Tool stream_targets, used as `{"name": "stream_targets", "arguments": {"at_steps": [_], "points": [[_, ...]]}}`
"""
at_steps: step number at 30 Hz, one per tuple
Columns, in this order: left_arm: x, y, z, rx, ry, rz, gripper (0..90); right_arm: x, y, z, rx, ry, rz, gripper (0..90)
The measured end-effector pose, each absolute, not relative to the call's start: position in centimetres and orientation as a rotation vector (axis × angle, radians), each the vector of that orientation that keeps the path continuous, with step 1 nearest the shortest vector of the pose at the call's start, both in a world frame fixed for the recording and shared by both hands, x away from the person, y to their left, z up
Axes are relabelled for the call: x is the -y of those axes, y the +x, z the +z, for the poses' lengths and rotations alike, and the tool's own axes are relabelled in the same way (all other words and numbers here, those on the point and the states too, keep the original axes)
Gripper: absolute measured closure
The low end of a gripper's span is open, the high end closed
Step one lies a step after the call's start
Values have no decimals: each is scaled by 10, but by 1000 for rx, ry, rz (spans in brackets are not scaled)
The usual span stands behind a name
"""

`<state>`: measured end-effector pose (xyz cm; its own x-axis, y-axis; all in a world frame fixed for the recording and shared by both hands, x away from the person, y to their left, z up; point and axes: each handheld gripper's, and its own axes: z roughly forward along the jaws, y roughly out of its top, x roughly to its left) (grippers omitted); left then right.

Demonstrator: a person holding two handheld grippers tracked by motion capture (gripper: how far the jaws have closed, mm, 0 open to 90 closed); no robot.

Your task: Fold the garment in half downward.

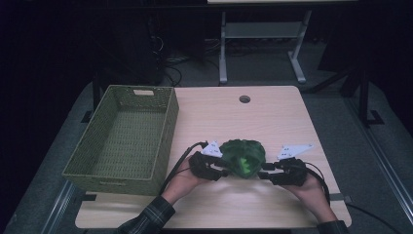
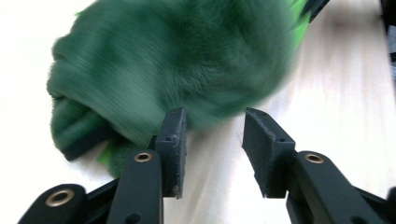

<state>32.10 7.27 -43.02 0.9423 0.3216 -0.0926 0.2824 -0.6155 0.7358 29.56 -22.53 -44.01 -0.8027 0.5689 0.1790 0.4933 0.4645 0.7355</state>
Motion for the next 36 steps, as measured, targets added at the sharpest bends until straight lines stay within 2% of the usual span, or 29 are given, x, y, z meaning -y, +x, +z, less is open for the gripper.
{"name": "stream_targets", "arguments": {"at_steps": [4, 9, 12, 15, 23, 36], "points": [[-77, 312, -425, -415, 2254, 66, 569, 227, 287, -436, -2599, 934, 1273, 599], [-78, 315, -411, -412, 2218, 100, 739, 231, 290, -425, -2532, 944, 1310, 792], [-73, 326, -403, -425, 2214, 128, 813, 229, 302, -418, -2512, 949, 1292, 855], [-66, 340, -399, -465, 2214, 140, 847, 224, 315, -414, -2499, 963, 1279, 888], [-56, 365, -412, -551, 2262, 146, 870, 218, 345, -426, -2528, 1033, 1216, 898], [-52, 372, -451, -585, 2352, 82, 897, 213, 352, -461, -2636, 1074, 1106, 900]]}}
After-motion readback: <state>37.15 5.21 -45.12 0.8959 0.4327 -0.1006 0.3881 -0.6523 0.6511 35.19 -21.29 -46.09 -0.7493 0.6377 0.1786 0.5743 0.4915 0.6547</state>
